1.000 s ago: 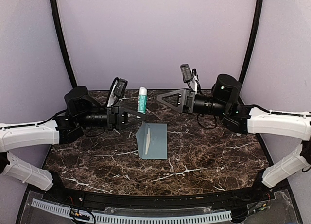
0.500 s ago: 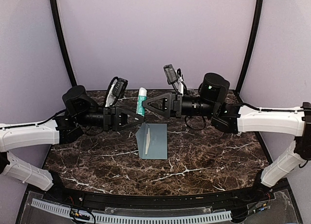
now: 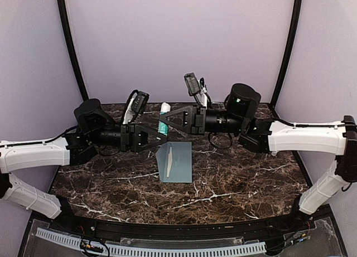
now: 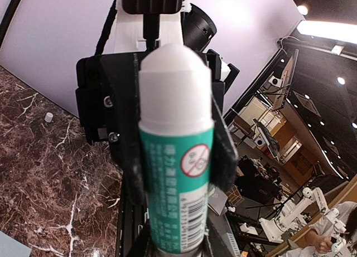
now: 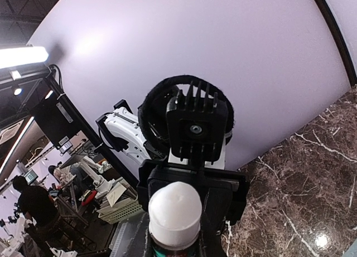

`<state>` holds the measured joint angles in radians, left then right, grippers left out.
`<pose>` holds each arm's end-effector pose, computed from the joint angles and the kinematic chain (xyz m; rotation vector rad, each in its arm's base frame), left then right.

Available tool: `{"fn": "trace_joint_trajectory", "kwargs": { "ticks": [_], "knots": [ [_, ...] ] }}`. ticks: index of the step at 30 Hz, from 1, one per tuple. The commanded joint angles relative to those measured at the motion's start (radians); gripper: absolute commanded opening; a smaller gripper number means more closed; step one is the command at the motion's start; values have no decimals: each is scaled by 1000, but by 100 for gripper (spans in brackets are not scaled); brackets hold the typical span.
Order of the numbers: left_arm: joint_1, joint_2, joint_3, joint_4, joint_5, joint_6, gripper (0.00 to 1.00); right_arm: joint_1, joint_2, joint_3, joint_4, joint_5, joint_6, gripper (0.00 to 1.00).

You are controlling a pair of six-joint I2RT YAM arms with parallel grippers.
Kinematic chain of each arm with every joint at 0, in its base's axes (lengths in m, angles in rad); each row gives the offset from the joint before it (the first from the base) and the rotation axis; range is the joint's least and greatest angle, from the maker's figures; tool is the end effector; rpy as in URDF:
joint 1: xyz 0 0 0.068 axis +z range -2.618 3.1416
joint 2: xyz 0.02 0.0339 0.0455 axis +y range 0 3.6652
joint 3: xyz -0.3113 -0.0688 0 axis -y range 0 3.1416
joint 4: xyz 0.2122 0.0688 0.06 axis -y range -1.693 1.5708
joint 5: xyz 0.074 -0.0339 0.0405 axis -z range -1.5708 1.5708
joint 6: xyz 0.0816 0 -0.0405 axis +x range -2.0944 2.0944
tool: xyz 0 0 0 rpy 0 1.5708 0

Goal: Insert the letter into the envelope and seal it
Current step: Unscrew the solid glue.

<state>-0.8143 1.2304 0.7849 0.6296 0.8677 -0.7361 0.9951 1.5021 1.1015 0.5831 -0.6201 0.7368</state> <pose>0.1318 -0.2304 0.3928 0.9130 1.4968 -1.7965 0.1538 0.3240 0.4220 -0.8152 1.5044 1.7929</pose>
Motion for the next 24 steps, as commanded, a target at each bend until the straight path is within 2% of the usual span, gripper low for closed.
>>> {"fn": "trace_joint_trajectory", "kwargs": {
  "ticks": [1, 10, 15, 19, 24],
  "knots": [
    [0, -31, 31, -72, -107, 61, 0, 14, -7, 30, 28, 22, -10, 8],
    [-2, -69, 84, -443, -445, 219, 0, 47, -13, 94, -194, 249, -81, 1],
    [-2, -68, 106, -538, -584, 237, 0, 92, 38, 199, -386, 436, -97, 0],
    [-2, -63, 110, -576, -632, 242, 0, 141, 120, 329, -563, 587, -103, 0],
    [-7, -40, 137, -637, -691, 253, 0, 188, 206, 452, -697, 711, -82, 0]
  ]
}}
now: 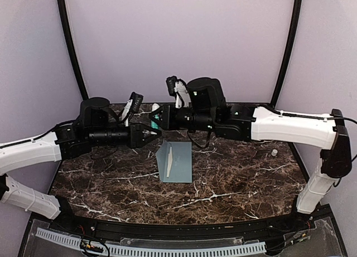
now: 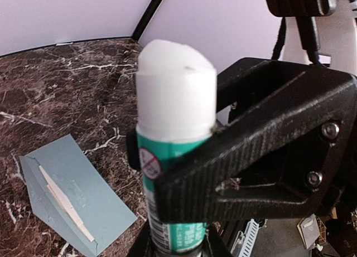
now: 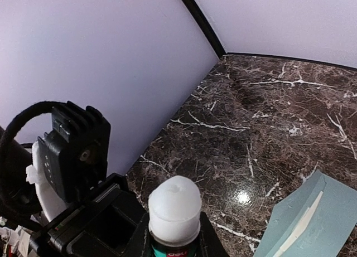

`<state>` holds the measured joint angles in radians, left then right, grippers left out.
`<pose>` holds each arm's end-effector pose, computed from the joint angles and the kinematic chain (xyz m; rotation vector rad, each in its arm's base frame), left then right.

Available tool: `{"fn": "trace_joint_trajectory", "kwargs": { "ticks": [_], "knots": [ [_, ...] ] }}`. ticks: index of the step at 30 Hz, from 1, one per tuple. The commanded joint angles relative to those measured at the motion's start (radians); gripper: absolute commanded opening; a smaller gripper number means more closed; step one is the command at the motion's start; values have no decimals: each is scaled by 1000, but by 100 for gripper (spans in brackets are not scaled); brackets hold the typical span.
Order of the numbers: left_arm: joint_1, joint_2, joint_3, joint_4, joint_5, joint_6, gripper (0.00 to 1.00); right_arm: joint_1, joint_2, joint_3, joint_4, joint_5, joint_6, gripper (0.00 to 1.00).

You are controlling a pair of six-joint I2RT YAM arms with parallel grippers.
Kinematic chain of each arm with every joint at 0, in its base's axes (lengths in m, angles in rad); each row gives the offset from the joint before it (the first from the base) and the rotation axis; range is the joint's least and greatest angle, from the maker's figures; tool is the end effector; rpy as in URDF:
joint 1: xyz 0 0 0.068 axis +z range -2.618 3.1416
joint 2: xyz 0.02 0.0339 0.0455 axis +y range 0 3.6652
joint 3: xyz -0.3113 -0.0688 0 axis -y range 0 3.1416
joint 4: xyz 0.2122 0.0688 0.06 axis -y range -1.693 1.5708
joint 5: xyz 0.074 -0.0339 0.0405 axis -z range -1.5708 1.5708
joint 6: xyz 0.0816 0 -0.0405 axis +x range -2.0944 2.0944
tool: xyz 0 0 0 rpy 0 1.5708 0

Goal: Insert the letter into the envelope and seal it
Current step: Unscrew the solid glue.

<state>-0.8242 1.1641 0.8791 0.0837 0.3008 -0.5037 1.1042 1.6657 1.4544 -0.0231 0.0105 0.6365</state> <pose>0.1631 -0.2118 0.3669 0.5405 1.8562 -1.1945 0.1901 0.3755 0.4014 -0.4516 1.9313 1.1902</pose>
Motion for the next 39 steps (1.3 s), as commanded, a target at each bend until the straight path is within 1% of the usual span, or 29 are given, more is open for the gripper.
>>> {"fn": "trace_joint_trajectory", "kwargs": {
  "ticks": [1, 4, 6, 7, 12, 13, 15, 16, 18, 20, 21, 22, 24, 25, 26, 28, 29, 32, 36, 39],
  "knots": [
    [-1, 30, 48, -115, -133, 24, 0, 85, 55, 114, -104, 100, 20, 0],
    [-9, 32, 52, -131, -156, 27, 0, 92, 74, 132, -119, 115, 39, 0],
    [-12, 27, 43, -122, -144, 23, 0, 92, 71, 128, -109, 114, 46, 0],
    [-11, 24, 39, -110, -138, 21, 0, 92, 68, 124, -103, 113, 46, 2],
    [-11, -15, -2, -19, -91, -6, 0, 90, -11, 61, -26, 73, 23, 24],
    [-10, -27, -6, -14, -93, -9, 0, 90, -37, 41, -6, 68, 14, 30],
    [-8, -42, -4, -9, -93, -13, 0, 90, -89, 4, 18, 59, -10, 47],
    [-5, -47, -3, -7, -91, -17, 0, 90, -112, -12, 18, 59, -23, 52],
    [0, -58, 0, 3, -75, -26, 0, 88, -155, -39, 18, 77, -37, 58],
    [3, -73, -4, 33, -36, -24, 0, 80, -195, -74, 10, 112, -31, 60],
    [3, -77, -13, 50, 4, -21, 0, 72, -219, -102, 16, 121, -29, 61],
    [5, -85, -19, 86, 27, -19, 0, 66, -242, -135, 42, 107, -32, 62],
    [5, -93, -40, 146, 100, -18, 0, 37, -295, -209, 125, 44, -33, 66],
    [5, -94, -50, 164, 158, -22, 0, 20, -314, -255, 165, 6, -28, 68],
    [5, -94, -55, 201, 223, -24, 0, -1, -330, -284, 204, -58, -13, 70],
    [5, -89, -53, 239, 304, -28, 0, -44, -350, -334, 289, -198, 30, 72],
    [5, -88, -51, 254, 325, -28, 0, -64, -356, -358, 347, -260, 48, 73],
    [5, -85, -45, 271, 413, -26, 0, -74, -351, -394, 496, -415, 72, 79],
    [5, -70, -25, 291, 490, -39, 0, -72, -294, -365, 589, -562, 97, 79],
    [5, -55, -18, 326, 523, -63, 0, -67, -257, -338, 601, -584, 105, 74]
  ]
}}
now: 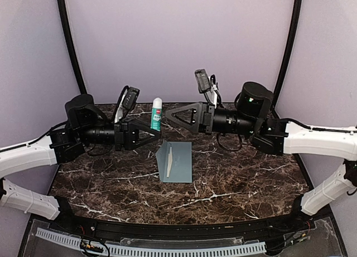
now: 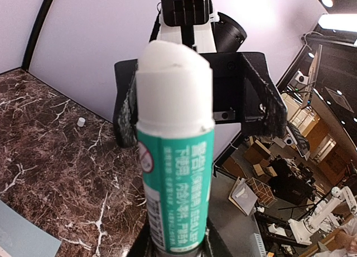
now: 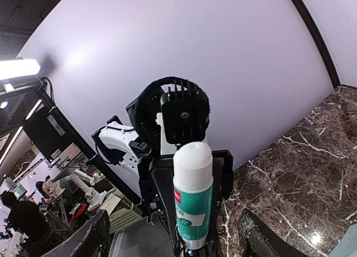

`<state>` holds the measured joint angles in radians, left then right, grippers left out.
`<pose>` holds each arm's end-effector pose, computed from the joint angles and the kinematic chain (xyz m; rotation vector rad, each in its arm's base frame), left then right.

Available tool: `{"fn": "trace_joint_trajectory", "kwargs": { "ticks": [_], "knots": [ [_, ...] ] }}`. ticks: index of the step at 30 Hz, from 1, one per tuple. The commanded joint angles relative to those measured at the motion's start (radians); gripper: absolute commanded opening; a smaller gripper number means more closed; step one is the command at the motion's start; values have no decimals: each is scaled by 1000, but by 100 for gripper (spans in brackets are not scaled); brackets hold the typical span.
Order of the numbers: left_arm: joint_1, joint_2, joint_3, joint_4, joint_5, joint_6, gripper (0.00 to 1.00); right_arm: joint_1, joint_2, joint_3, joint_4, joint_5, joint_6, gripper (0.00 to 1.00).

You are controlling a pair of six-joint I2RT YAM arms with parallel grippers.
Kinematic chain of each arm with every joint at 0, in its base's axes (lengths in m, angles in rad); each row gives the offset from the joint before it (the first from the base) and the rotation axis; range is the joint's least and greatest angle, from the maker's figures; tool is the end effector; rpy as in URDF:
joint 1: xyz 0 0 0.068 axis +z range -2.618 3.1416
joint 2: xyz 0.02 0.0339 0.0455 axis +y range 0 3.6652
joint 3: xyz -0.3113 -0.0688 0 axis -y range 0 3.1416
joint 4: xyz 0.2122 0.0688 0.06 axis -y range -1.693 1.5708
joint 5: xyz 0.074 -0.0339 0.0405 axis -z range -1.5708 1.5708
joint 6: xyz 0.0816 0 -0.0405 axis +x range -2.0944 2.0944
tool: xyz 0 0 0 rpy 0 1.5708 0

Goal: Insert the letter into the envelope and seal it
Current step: Unscrew the solid glue.

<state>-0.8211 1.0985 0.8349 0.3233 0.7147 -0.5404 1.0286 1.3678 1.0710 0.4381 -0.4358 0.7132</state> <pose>0.1205 -0.2079 0.4015 0.8737 1.5340 -1.5726 0.1378 0.2955 0.4346 -0.6726 1.5582 1.6840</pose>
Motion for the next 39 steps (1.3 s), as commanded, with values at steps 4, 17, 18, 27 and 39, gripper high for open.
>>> {"fn": "trace_joint_trajectory", "kwargs": {
  "ticks": [4, 17, 18, 27, 39],
  "knots": [
    [0, 23, 27, 107, 126, -36, 0, 20, 69, 71, 130, -150, 20, 70],
    [-4, 50, 26, 148, 138, -63, 0, 40, 103, 81, 132, -158, 17, 33],
    [-4, 50, 26, 148, 138, -64, 0, 41, 105, 81, 133, -157, 17, 30],
    [-6, 38, 18, 132, 77, -50, 0, 52, 100, 79, 117, -118, 4, 8],
    [-6, -8, 63, -136, -279, 77, 0, 133, 131, 229, -236, 206, -145, 1]
  ]
}}
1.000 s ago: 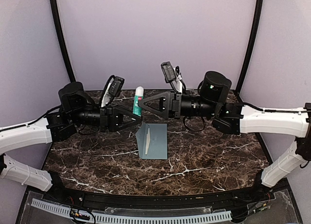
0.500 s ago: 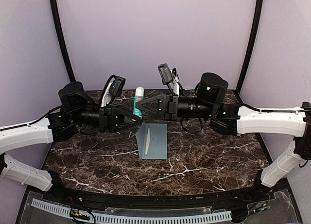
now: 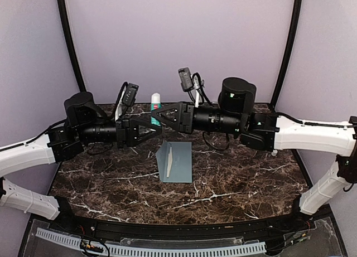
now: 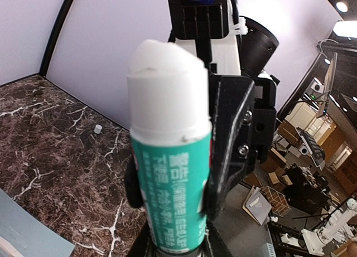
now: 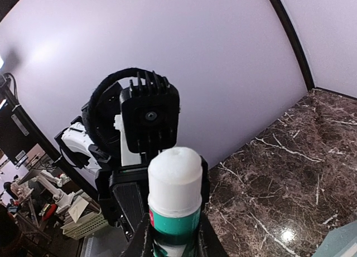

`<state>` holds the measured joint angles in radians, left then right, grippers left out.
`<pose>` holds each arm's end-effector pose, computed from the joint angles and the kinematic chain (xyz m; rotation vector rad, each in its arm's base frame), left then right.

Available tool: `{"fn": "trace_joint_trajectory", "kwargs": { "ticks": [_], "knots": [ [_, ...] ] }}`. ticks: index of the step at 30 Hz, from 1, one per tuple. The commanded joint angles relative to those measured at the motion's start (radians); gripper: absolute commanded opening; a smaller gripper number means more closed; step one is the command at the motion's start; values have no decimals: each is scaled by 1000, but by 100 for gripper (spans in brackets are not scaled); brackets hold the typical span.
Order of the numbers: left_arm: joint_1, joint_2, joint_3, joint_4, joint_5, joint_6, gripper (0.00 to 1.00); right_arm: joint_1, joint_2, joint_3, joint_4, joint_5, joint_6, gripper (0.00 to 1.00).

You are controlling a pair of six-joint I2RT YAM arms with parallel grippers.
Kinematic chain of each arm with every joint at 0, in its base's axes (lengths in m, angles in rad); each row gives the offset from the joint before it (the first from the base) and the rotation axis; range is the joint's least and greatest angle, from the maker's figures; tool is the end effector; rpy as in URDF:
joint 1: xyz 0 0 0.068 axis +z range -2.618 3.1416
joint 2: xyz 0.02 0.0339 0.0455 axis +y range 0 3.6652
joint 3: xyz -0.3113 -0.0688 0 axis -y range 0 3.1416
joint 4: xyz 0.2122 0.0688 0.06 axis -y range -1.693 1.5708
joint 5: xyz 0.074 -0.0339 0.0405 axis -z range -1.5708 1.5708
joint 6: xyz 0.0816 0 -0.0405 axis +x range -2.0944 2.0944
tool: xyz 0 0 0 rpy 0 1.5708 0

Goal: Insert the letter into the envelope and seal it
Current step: Unscrew the solid glue.

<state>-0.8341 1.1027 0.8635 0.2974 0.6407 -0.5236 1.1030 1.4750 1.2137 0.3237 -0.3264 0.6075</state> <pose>0.1245 -0.2099 0.4074 0.8266 1.5371 -1.5209 0.1398 0.3347 0.4360 -0.7136 1.5925 1.5666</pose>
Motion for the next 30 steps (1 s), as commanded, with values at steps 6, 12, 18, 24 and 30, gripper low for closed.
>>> {"fn": "trace_joint_trajectory", "kwargs": {
  "ticks": [6, 12, 18, 24, 30],
  "knots": [
    [7, -17, 32, -168, -294, 61, 0, 93, 90, 198, -283, 254, -48, 0],
    [6, -14, 34, -195, -343, 55, 0, 128, 187, 336, -458, 416, -38, 0],
    [6, -15, 30, -204, -386, 41, 0, 139, 242, 398, -518, 447, -18, 0],
    [9, -52, -13, -118, -357, -5, 0, 138, 171, 328, -427, 396, -44, 17],
    [12, -66, -2, -69, -293, -22, 0, 121, 36, 212, -328, 357, -58, 39]
  ]
}}
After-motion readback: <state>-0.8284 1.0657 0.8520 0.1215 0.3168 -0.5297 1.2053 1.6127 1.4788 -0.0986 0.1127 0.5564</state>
